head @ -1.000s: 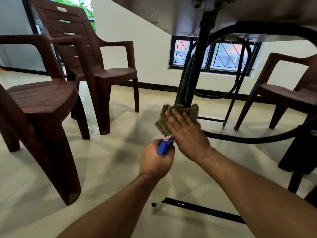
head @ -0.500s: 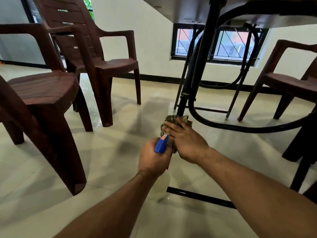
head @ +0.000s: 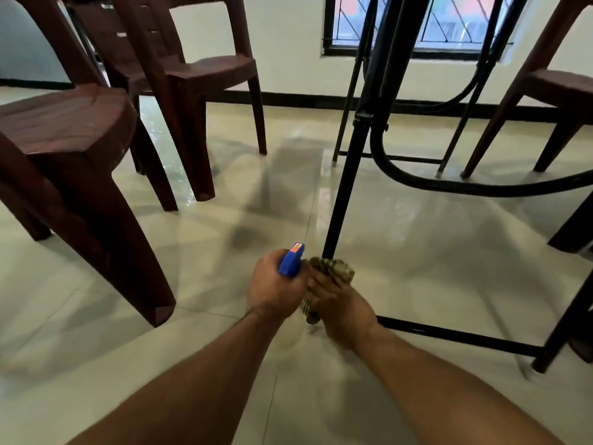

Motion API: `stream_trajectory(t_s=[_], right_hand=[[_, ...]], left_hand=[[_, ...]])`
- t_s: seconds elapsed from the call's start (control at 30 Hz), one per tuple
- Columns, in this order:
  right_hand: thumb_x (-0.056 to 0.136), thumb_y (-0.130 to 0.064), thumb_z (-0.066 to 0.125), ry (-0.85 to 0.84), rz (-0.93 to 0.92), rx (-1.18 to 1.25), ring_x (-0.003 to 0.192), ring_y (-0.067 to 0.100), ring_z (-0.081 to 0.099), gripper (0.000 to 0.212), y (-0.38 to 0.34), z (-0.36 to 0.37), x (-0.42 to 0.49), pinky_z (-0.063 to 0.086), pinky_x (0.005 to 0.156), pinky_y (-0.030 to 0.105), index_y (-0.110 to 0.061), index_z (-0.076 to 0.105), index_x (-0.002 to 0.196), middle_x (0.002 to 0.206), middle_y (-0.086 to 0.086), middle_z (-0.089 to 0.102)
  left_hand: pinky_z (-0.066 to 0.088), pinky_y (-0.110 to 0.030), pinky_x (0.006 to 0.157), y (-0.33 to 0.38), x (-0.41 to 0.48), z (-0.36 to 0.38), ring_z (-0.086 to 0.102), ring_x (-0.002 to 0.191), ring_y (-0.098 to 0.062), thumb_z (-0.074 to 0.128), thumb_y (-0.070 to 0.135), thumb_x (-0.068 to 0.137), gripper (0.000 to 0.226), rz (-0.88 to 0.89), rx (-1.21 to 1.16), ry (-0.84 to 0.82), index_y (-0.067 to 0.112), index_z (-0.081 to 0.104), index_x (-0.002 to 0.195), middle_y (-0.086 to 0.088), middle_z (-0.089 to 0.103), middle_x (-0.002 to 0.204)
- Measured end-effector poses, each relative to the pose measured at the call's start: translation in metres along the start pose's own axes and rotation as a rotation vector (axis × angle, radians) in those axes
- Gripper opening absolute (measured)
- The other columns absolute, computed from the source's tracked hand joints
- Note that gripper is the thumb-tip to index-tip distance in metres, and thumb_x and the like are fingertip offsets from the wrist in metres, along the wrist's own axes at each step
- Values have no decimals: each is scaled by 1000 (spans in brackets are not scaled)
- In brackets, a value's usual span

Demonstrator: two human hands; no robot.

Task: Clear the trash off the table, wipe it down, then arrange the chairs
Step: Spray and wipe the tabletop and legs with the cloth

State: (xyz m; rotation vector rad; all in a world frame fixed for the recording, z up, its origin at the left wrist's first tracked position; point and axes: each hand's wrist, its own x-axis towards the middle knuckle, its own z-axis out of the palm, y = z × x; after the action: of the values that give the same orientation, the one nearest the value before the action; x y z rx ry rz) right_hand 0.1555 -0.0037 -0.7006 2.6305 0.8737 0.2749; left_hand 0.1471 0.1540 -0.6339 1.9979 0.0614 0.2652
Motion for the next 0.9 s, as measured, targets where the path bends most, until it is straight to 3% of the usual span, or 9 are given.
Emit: stream_trajectory(t_s=[0.1,0.23,0.33,0.43,0.53,0.6,0.67,0.8,0.9], right_hand=[[85,-18,69,-127,-36,180,145,32,35,57,-34,14,-12,32,118,51,-6,55,139,150,14,47],[93,-24,61,-308,-139,163,150,37,21,57,-58,24,-17,19,121,50,1,48,142,159,20,31],[99,-28,55,-317,-158,154,145,35,31,54,-49,13,-14,24,119,47,-2,45,145,155,17,37],[100,-25,51,-428,-230,80,136,35,43,52,-45,21,-13,36,114,45,-1,43,145,152,17,42],[94,-26,59,-453,-87,192,127,31,52,50,-45,48,-19,44,101,25,-12,52,141,143,10,53],[89,-19,64,-429,-71,213,131,30,48,49,-35,58,-30,41,110,37,-11,57,137,141,11,56],[94,-15,57,-351,-58,258,146,30,31,57,-27,61,-47,23,122,45,-9,43,149,156,11,40],[100,-24,46,-292,76,357,154,19,7,65,-14,60,-78,-7,119,31,-14,20,159,167,3,12],[96,-27,52,-324,27,434,154,16,9,64,-3,54,-95,-1,122,30,-19,32,155,166,-1,18]], left_hand=[[54,-38,62,-9,-5,-2,55,59,-19,71,36,86,15,-25,16,-6,31,59,77,7,59,65],[60,-45,70,-14,-13,-2,61,67,-30,70,30,89,10,-32,14,-39,25,63,85,-4,65,73],[59,-49,69,-16,-16,2,60,66,-33,69,31,88,12,-24,35,-49,25,62,81,-6,64,70],[59,-40,64,-17,-19,9,54,60,-19,69,27,91,10,-44,33,-76,26,62,84,1,60,66],[53,-32,59,-11,-27,13,49,56,-12,69,28,91,13,-56,18,-101,26,61,81,6,55,63],[47,-26,54,-9,-29,12,43,51,-8,69,27,90,17,-36,22,-114,25,60,77,7,51,59],[44,-22,54,-9,-30,10,42,50,-7,70,26,90,17,-25,28,-119,24,60,76,8,50,58],[49,-34,56,-15,-30,3,42,51,-10,70,25,89,15,-20,36,-95,16,64,79,6,50,56],[57,-44,66,-20,-31,2,50,58,-17,71,28,89,11,-41,83,-109,19,66,86,-3,60,66]])
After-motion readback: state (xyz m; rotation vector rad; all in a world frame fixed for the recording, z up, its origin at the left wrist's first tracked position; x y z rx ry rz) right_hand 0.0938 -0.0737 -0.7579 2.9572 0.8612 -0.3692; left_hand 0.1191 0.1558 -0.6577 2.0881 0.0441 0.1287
